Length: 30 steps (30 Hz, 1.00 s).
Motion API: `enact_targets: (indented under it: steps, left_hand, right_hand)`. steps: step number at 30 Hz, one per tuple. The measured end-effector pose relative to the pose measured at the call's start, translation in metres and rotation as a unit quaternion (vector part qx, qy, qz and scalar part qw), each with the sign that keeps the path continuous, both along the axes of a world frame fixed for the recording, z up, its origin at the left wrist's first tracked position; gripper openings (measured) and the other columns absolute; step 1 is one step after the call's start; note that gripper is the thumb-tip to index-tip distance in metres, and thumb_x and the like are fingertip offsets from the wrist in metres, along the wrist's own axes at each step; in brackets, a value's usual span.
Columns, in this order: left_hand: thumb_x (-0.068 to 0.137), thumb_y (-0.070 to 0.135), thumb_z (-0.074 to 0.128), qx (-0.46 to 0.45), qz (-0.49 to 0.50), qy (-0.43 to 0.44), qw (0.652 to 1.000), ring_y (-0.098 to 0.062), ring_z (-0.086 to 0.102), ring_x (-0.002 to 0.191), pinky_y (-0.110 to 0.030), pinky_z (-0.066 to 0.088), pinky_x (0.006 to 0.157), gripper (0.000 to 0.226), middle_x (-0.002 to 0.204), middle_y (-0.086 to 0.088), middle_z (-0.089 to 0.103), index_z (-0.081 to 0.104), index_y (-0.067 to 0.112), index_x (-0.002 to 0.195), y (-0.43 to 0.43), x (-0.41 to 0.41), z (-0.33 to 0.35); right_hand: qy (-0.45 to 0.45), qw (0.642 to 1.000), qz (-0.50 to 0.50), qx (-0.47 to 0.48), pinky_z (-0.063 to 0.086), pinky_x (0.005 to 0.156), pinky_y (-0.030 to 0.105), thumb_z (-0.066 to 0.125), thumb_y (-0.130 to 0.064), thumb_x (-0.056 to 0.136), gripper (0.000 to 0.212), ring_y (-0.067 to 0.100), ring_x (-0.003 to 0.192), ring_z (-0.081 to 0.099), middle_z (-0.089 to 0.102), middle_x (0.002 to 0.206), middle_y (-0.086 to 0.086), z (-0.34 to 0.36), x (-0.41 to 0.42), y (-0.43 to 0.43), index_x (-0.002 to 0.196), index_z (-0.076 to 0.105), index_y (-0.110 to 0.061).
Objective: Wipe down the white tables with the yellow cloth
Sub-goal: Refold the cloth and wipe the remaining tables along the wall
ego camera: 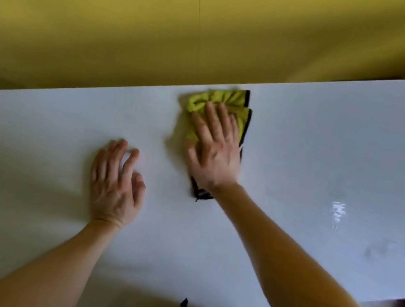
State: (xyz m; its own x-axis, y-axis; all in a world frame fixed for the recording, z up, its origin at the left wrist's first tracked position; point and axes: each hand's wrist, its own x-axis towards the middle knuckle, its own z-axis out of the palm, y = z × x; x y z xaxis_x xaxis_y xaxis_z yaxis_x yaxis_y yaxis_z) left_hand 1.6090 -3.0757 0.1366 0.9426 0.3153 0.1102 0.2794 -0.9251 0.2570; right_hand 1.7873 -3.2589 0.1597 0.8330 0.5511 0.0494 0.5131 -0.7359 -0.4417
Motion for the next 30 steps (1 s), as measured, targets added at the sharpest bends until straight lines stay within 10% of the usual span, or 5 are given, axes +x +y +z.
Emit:
enact_targets:
  steps: [5,14,21,27,30]
  left_hand:
    - [0.101,0.018,0.053,0.006,-0.004,-0.009,1.0,-0.048,0.042,0.155,-0.066,0.033,0.125,0.052,0.166,-0.024,0.045,0.061,0.001,0.149,0.001,-0.001,0.0]
    - [0.101,0.02,0.054,-0.004,-0.007,-0.021,1.0,-0.046,0.04,0.156,-0.065,0.032,0.125,0.052,0.167,-0.022,0.045,0.059,0.003,0.15,0.002,0.001,-0.002]
    - [0.103,0.02,0.055,0.003,-0.005,-0.04,0.999,-0.043,0.042,0.155,-0.062,0.034,0.125,0.045,0.164,-0.02,0.049,0.062,0.004,0.145,0.001,-0.003,-0.004]
    - [0.106,0.022,0.053,0.018,-0.003,-0.052,0.999,-0.043,0.041,0.156,-0.059,0.028,0.129,0.045,0.165,-0.018,0.048,0.06,0.009,0.148,0.003,0.001,-0.007]
    - [0.106,0.022,0.052,0.018,-0.002,-0.055,0.998,-0.043,0.041,0.156,-0.059,0.029,0.128,0.044,0.164,-0.018,0.049,0.06,0.009,0.148,0.0,0.003,-0.006]
  right_hand:
    - [-0.018,0.982,0.187,0.001,0.031,0.127,0.059,0.069,-0.046,0.087,0.064,0.044,0.144,0.052,0.06,0.151,0.021,0.002,-0.011,0.014,0.14,0.07,-0.01]
    - [-0.03,0.984,-0.177,-0.017,0.017,0.132,0.063,0.056,-0.055,0.089,0.085,0.039,0.161,0.034,0.042,0.17,0.018,-0.008,0.078,-0.068,0.162,0.048,-0.012]
    - [0.004,0.982,0.19,0.014,0.02,0.134,0.058,0.068,-0.042,0.094,0.075,0.037,0.165,0.027,0.035,0.174,0.019,0.0,-0.063,0.004,0.161,0.052,-0.011]
    - [-0.055,0.979,-0.196,-0.022,0.018,0.133,0.061,0.055,-0.055,0.092,0.076,0.042,0.163,0.029,0.035,0.174,0.02,-0.01,0.055,-0.121,0.157,0.058,-0.015]
    - [-0.04,0.972,-0.233,0.012,0.017,0.132,0.062,0.059,-0.056,0.09,0.078,0.041,0.162,0.03,0.037,0.173,0.018,-0.011,0.011,-0.073,0.156,0.058,-0.013]
